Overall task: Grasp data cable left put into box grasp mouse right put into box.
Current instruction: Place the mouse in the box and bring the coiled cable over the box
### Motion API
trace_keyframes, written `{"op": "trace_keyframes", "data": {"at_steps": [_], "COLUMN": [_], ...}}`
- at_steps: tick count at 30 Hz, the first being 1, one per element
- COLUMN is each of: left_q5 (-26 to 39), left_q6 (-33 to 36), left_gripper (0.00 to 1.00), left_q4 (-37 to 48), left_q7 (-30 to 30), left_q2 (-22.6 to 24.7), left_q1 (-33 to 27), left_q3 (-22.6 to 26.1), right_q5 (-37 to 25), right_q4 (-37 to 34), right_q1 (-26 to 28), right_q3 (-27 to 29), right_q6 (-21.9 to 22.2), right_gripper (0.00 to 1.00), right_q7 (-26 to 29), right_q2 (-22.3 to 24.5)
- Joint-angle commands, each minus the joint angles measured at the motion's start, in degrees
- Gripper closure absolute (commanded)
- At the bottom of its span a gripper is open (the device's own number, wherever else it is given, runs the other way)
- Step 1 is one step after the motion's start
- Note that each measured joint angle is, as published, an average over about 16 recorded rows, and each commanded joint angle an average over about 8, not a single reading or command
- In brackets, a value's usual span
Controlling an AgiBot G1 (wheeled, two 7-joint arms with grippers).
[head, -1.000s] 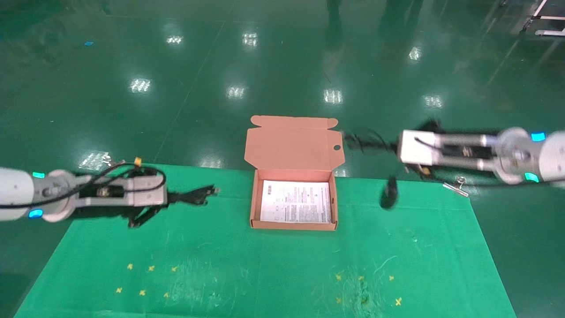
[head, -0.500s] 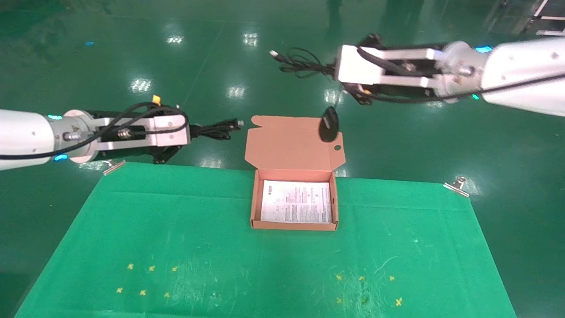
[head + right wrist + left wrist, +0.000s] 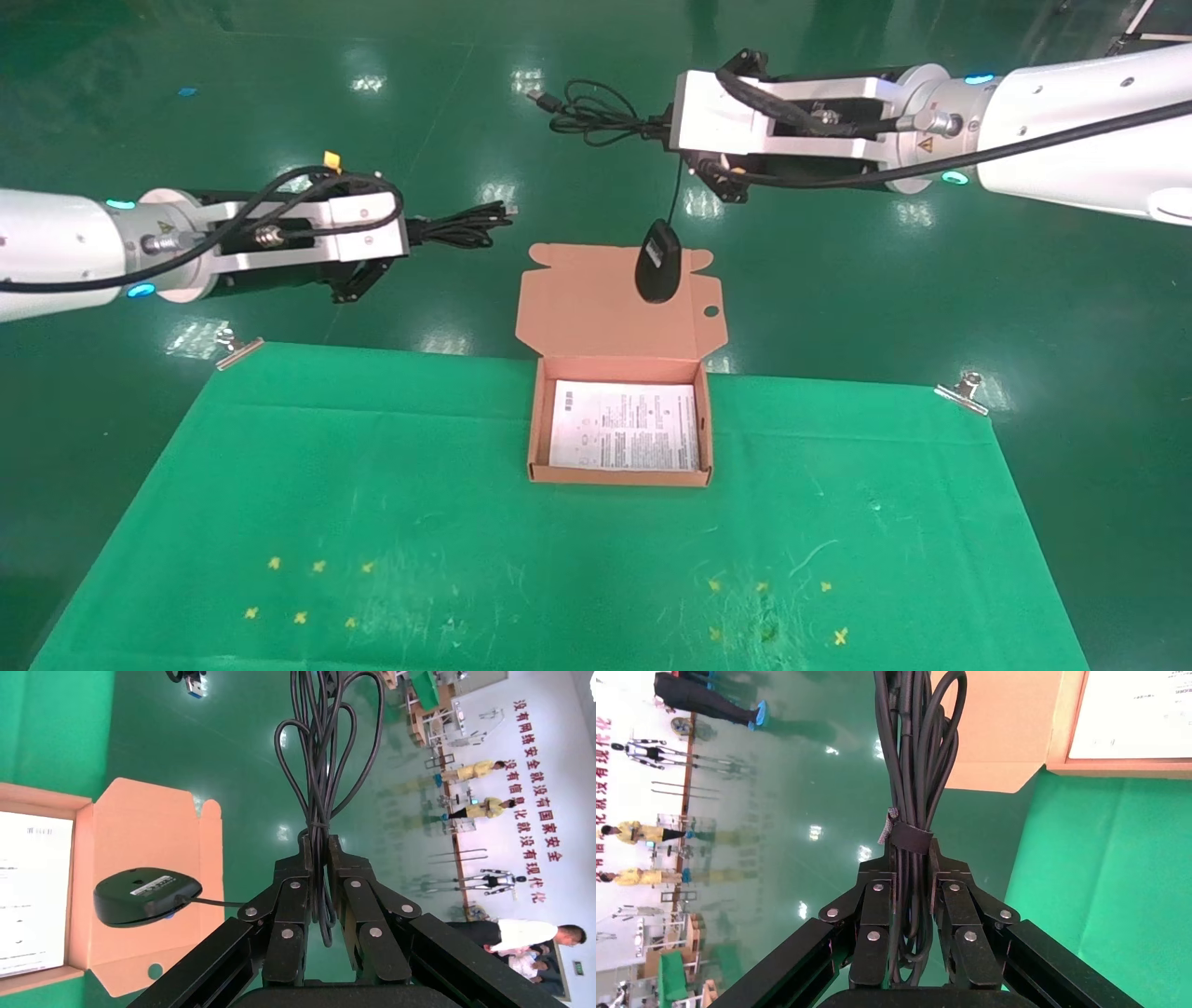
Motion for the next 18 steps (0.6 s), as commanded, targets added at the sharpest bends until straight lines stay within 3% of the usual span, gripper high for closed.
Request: {"op": "trace_keyframes", "data": {"at_steps": [1,18], "left_q5": [-0.02,8.26], "left_q6": [-0.09,2.25], "left_gripper": [1.0,1.0], "left_q4": [0.18,1.77], "left_q7": [-0.07,-6.82], "left_q2": [-0.07,-1.09], "left_q1": [0.17,3.2], "left_q3": [-0.03,2.45], "right_q5": [0.16,2.39], "right_q4": [-0.14,-12.18], "right_q1": [-0.11,-3.48], "right_q3": [-0.02,-1.09], "right_q6": [-0.08,1.56], "right_gripper": [1.0,1.0], "right_q7": [-0.13,-7.26], "right_q2": [-0.11,-8.07]}}
